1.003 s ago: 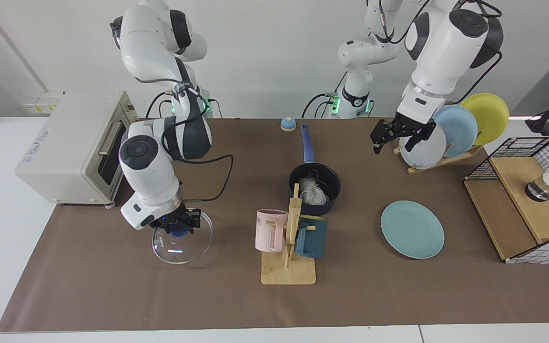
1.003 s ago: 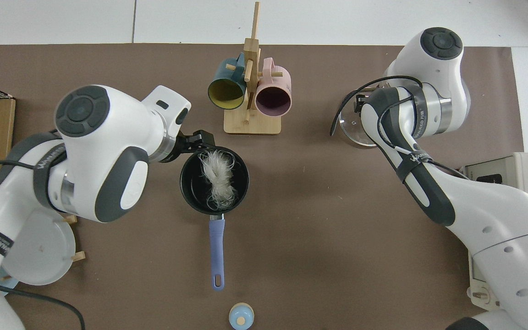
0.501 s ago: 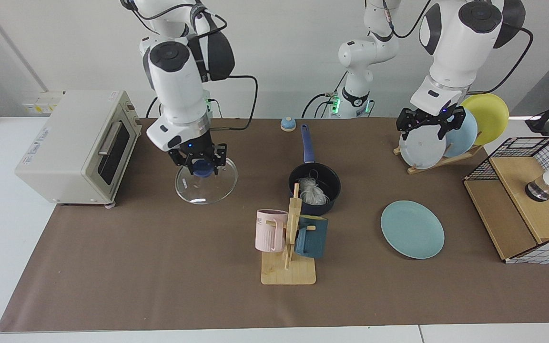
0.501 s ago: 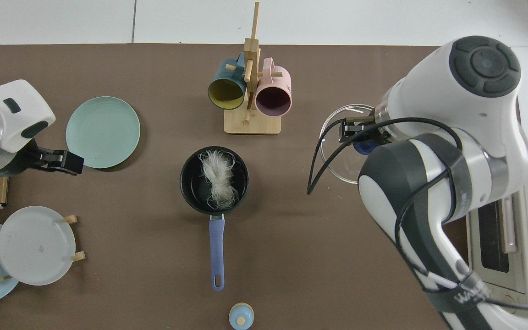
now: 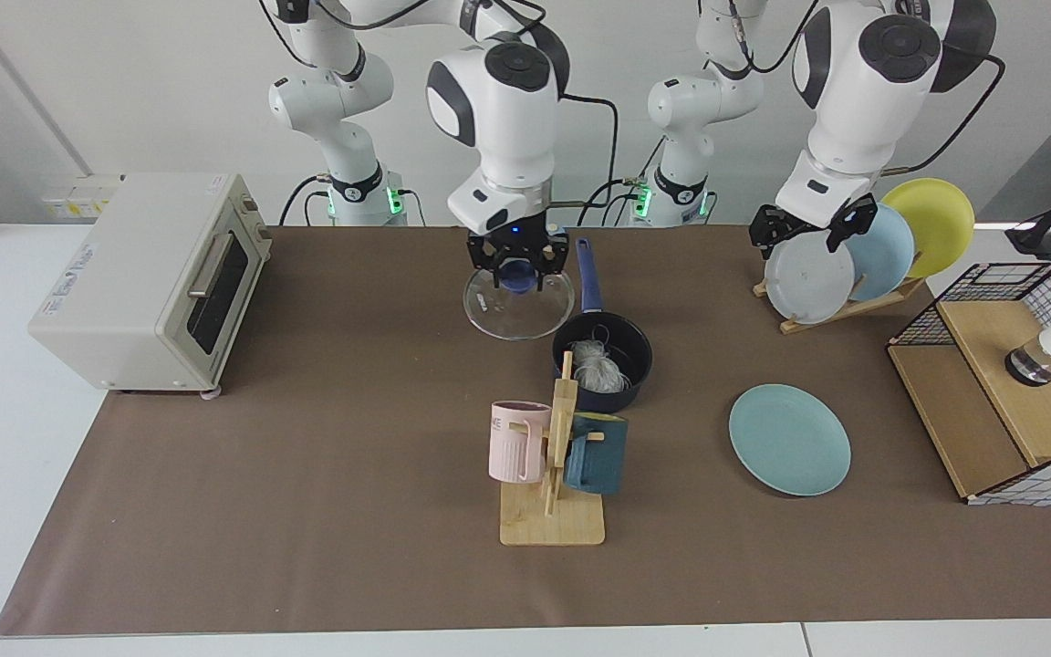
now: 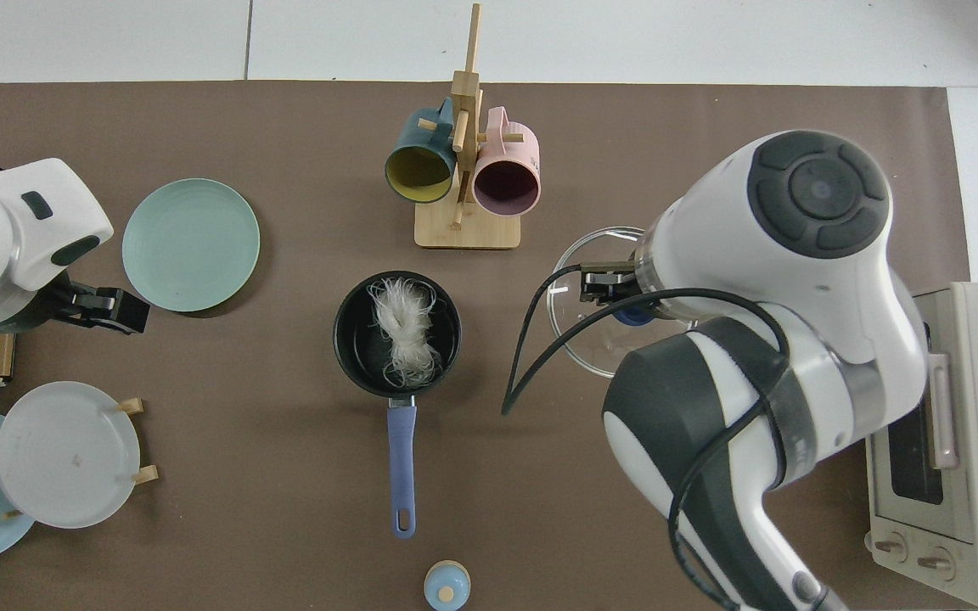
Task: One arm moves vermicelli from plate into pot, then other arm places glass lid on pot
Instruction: 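Lift the glass lid with the right gripper while the left gripper withdraws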
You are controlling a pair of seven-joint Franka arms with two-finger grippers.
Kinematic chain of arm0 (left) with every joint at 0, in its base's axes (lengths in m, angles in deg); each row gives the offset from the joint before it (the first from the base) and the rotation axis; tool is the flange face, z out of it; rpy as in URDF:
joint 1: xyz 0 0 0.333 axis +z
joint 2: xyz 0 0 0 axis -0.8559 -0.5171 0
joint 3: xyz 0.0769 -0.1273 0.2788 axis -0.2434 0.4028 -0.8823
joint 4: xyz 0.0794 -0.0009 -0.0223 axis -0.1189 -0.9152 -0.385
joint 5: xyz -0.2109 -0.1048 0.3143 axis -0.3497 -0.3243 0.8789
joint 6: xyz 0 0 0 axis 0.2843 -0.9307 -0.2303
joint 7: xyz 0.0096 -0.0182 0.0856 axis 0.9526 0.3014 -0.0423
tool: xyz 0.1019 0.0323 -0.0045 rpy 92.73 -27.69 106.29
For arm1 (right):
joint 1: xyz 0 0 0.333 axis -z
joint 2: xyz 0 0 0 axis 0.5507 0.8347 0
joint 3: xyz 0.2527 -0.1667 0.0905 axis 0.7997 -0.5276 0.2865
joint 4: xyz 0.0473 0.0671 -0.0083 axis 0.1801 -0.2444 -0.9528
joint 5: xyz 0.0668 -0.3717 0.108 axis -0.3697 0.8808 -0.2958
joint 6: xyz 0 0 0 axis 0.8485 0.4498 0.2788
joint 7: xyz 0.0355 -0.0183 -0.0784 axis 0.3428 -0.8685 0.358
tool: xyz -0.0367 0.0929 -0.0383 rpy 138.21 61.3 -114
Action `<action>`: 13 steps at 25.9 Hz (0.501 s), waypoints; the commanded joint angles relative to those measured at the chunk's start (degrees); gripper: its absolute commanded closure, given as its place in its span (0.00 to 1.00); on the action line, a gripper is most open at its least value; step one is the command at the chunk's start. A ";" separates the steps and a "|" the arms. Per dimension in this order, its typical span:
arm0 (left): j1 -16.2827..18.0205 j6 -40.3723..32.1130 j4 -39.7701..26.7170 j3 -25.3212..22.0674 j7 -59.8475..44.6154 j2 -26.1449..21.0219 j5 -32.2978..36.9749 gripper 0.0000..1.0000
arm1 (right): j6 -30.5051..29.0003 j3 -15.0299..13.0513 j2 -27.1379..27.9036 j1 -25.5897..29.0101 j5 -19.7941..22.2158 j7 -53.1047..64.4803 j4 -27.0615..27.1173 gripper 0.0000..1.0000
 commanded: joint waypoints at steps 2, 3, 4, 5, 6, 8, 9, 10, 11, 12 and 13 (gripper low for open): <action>2.75 2.44 -1.80 -0.69 -0.66 1.09 -8.20 0.01 | 6.43 -1.48 20.12 -5.47 2.15 -5.89 24.72 1.00; 2.75 2.70 -1.80 -0.69 -0.66 1.09 -8.20 0.01 | 6.26 -1.92 21.45 -5.73 2.15 -5.98 26.05 1.00; 2.84 3.14 -1.80 -0.69 -0.57 1.09 -8.20 0.01 | 6.17 -2.18 22.33 -6.08 2.24 -5.98 27.10 1.00; 2.92 3.58 -1.80 -0.78 -0.40 1.09 -8.20 0.00 | 6.34 -2.19 23.21 -6.26 2.41 -5.64 28.42 1.00; 3.27 4.19 -1.80 -1.04 -0.05 1.01 -8.03 0.00 | 6.78 -2.19 24.00 -6.52 3.20 -5.37 29.65 1.00; 4.41 5.77 -1.71 -1.31 1.26 0.83 -7.76 0.00 | 6.61 -2.19 25.32 -7.92 4.78 -5.19 31.24 1.00; 4.85 6.82 -1.71 -1.39 1.97 0.83 -7.76 0.00 | 6.17 -2.19 25.85 -8.45 4.79 -5.11 31.85 1.00; 5.64 7.62 -1.80 -1.57 2.76 0.83 -7.76 0.00 | 5.47 -2.19 26.47 -8.37 4.79 -5.02 32.82 1.00; 6.34 8.15 -1.80 -1.48 3.46 0.74 -7.76 0.00 | 4.86 -2.10 26.99 -8.28 4.79 -4.93 33.52 1.00; 6.96 8.68 -1.80 -1.57 4.08 0.66 -7.85 0.00 | 4.50 -2.10 27.35 -8.28 4.79 -4.41 33.79 1.00; 7.14 9.20 -1.71 -1.48 4.35 0.57 -7.94 0.00 | 4.15 -2.10 27.70 -8.46 4.79 -3.88 33.88 1.00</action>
